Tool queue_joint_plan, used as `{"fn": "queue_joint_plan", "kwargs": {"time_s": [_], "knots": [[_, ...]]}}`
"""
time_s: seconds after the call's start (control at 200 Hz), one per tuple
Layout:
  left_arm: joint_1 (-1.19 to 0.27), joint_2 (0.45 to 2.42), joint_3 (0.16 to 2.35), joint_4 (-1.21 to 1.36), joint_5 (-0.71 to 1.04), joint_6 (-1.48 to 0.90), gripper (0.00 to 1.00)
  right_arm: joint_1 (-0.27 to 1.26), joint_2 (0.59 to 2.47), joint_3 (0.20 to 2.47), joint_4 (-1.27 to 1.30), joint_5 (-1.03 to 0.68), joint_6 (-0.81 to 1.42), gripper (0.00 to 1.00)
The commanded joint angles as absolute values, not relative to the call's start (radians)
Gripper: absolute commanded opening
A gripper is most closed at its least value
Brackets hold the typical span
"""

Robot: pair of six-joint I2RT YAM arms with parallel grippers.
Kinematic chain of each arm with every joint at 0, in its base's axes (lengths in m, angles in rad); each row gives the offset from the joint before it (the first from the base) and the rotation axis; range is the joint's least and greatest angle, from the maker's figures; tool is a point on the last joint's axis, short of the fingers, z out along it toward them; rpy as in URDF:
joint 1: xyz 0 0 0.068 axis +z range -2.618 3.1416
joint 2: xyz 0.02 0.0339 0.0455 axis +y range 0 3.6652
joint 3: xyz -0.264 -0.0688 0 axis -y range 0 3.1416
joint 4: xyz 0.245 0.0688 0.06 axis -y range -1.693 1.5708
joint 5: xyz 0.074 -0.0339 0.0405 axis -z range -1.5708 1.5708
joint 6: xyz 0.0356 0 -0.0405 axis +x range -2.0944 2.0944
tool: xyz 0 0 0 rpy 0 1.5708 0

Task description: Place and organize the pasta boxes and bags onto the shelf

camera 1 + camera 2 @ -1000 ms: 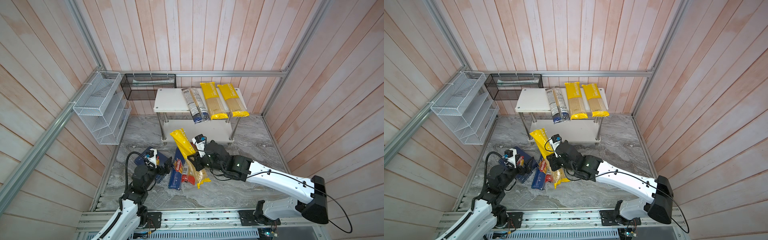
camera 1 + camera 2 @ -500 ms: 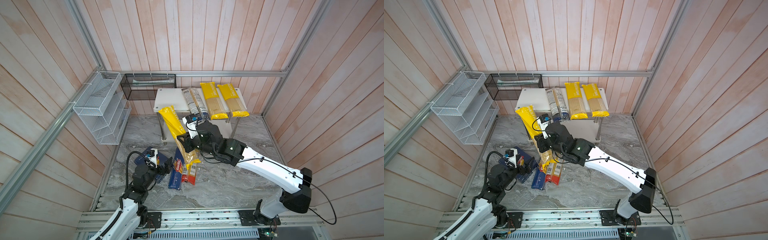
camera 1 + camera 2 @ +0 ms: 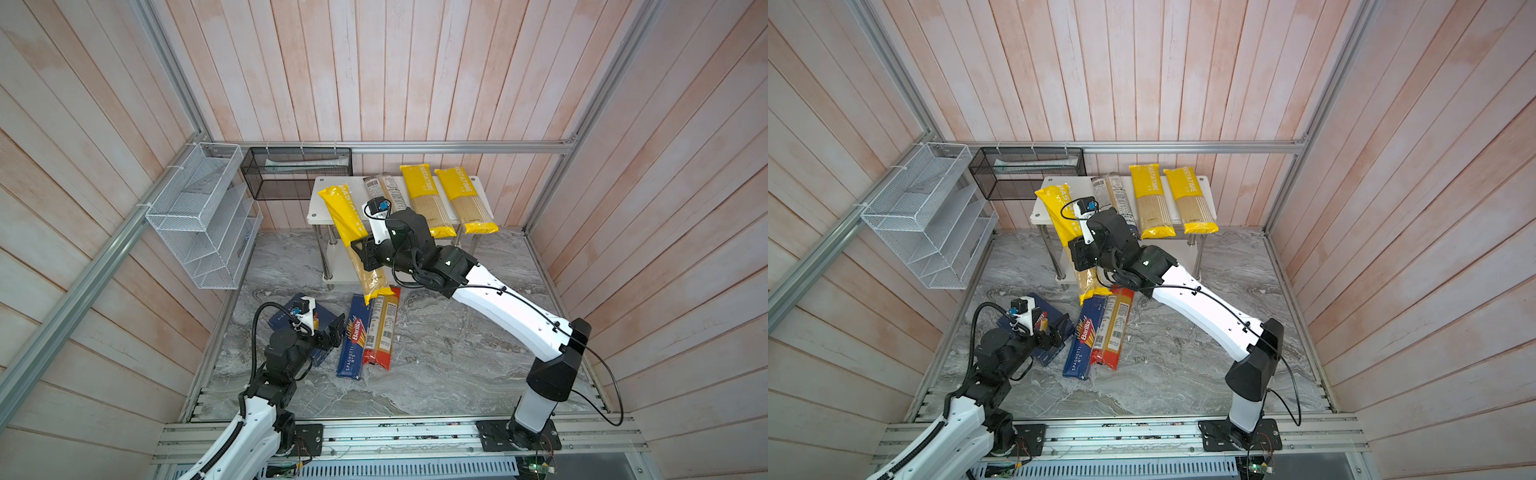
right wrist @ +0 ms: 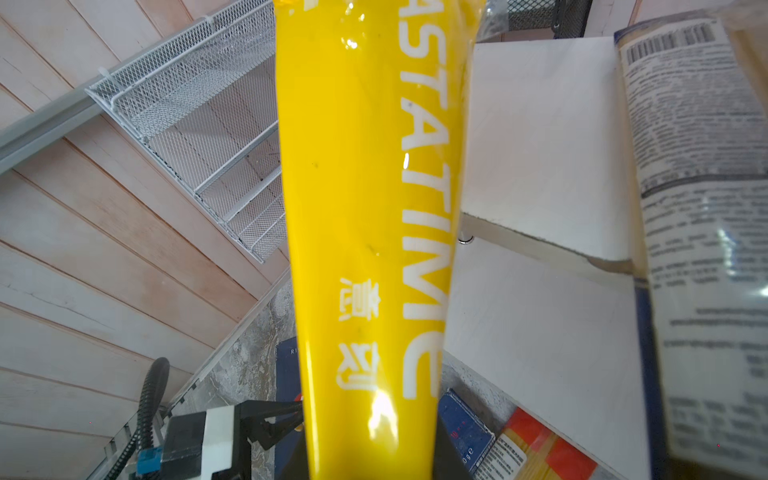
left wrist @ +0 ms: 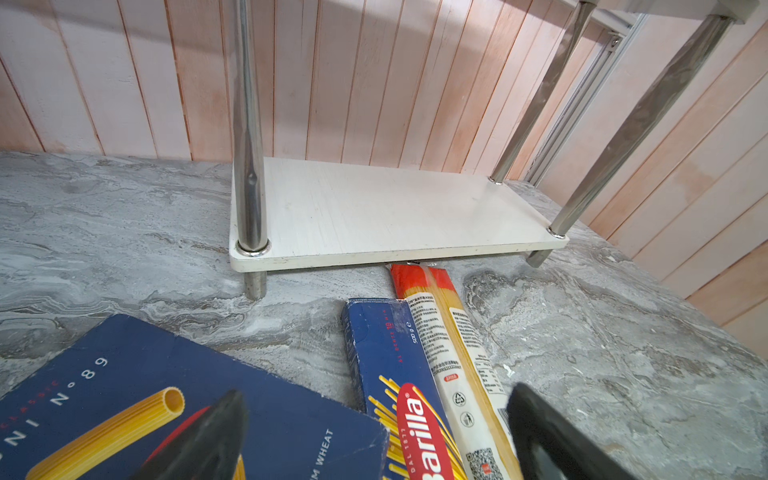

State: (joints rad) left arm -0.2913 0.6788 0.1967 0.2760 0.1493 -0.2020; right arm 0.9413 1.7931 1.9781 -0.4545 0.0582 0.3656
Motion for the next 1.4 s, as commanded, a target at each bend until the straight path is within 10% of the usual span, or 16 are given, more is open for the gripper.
{"fn": "queue_joint_plan", "kwargs": {"time_s": [0.0,1.39], "knots": [[-0.295,0.682,0.231,0.280,0.159,-0.184,1.00,0.924,1.804,2.096,-0.368,0.032,0.351,0.21],[-0.294,0.660,0.224,0.266,0.178,-0.183,1.00,0.722,2.174,2.553,-0.272,-0.186,0.514,0.29]]}}
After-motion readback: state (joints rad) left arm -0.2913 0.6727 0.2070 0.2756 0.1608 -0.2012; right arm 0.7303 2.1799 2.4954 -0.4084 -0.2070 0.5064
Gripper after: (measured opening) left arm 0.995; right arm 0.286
